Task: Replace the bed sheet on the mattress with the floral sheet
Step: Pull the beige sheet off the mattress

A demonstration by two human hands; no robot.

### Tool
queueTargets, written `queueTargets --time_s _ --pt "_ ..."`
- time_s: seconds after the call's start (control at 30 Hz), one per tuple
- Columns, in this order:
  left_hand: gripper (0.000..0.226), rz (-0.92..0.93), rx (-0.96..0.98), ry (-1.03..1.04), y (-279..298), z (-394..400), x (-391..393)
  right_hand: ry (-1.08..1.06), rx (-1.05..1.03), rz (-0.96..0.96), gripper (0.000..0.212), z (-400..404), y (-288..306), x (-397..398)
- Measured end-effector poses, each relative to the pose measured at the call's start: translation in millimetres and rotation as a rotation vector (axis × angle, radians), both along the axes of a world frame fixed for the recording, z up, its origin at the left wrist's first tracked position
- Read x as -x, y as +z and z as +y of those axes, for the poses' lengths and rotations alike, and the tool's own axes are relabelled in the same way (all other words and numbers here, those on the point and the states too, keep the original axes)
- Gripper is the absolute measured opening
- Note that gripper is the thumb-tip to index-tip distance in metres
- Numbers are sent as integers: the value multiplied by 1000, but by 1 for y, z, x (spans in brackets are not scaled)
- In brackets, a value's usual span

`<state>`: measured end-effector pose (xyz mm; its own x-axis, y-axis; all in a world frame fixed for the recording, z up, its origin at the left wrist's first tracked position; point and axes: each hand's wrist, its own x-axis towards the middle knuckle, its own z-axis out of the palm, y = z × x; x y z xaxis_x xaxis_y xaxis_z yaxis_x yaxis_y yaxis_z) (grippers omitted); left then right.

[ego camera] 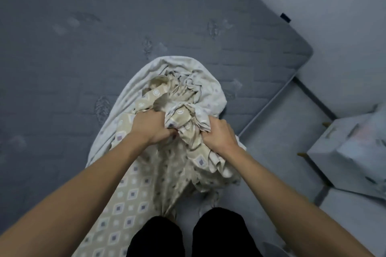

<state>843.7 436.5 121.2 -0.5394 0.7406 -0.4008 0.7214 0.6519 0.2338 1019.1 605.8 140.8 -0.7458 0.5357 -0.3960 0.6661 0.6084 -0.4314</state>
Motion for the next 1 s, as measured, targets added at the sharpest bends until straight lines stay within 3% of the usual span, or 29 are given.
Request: queueTargets --time_s 0.13,0.27,0.37,0.47,0.6,0.7,0.87,1.0 --pt "75 16 -41 165 -2 -17 29 106 -102 22 9 17 -1 67" --pt "72 -27 12 294 -52 -12 43 222 -148 -17 22 37 -74 110" --pt "76 -92 49 400 -101 -11 49 249 -139 -66 48 51 -140 130" --pt "97 0 61 398 -140 -11 62 156 -198 -146 98 75 -189 143" --pt "140 93 113 344 -178 -10 105 77 30 -246 136 114 -229 150" --pt "157 -14 186 428 -199 -9 141 93 261 -204 148 121 -251 157" --pt "161 -325 274 599 -226 -15 138 215 426 -160 151 94 -273 152" --pt "149 -259 242 607 -232 -24 112 263 475 -129 146 78 -272 145"
